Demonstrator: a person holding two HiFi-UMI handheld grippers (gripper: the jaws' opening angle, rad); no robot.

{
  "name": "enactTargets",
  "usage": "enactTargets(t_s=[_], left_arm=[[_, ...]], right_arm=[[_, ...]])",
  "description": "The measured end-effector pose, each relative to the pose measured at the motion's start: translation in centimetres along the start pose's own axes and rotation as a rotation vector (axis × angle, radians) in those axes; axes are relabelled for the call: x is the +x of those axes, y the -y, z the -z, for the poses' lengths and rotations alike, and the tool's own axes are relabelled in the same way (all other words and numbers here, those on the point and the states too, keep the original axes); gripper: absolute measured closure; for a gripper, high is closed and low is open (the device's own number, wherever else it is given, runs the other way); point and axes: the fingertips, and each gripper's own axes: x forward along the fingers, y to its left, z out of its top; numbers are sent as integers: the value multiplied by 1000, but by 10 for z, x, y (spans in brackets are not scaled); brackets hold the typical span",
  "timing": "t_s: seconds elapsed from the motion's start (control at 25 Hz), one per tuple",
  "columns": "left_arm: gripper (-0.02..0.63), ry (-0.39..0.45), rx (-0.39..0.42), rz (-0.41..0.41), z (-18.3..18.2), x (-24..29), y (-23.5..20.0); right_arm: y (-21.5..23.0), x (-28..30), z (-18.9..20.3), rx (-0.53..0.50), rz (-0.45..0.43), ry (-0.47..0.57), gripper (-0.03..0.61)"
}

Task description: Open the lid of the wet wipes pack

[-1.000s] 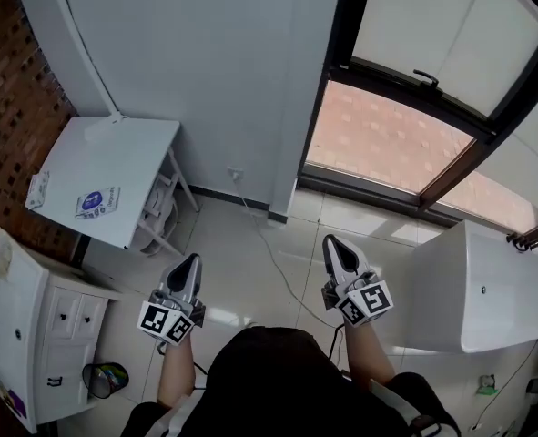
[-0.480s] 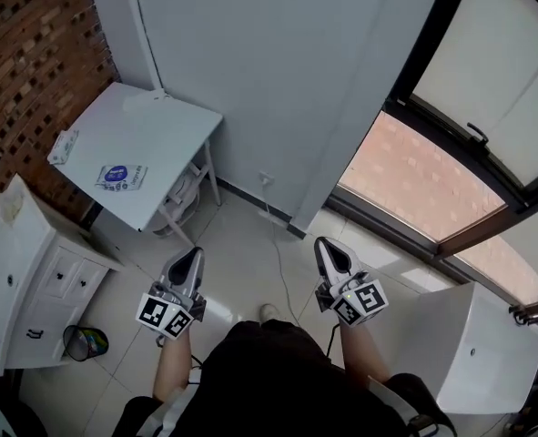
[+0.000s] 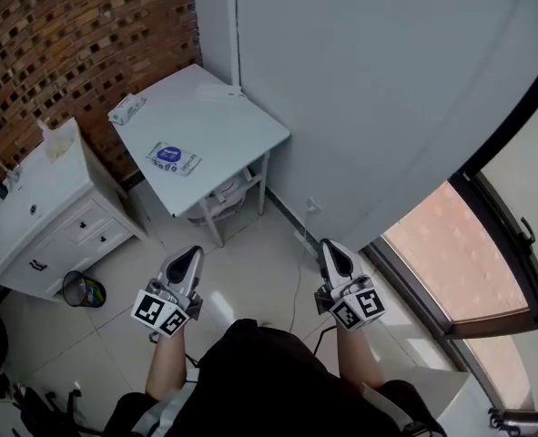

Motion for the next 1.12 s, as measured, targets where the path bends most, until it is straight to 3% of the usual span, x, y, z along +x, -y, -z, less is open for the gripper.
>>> enactTargets(t_s=[0.32,0.56,0.76,1.12], left_arm=[[612,-1,10,-212,1,-44,-19],[612,3,22,-317,-6,-80,-39],[612,74,9,-327,-24,-110,-66],[612,129,-5,-296,-46,-141,-134]], right_arm=[[-6,52,25,47,-174,-63,575],[-44,91,48,86,-303,-107,575],[-86,125,56,36,-382,-138,577],[-143,188,52,-32,-403,-124,575]])
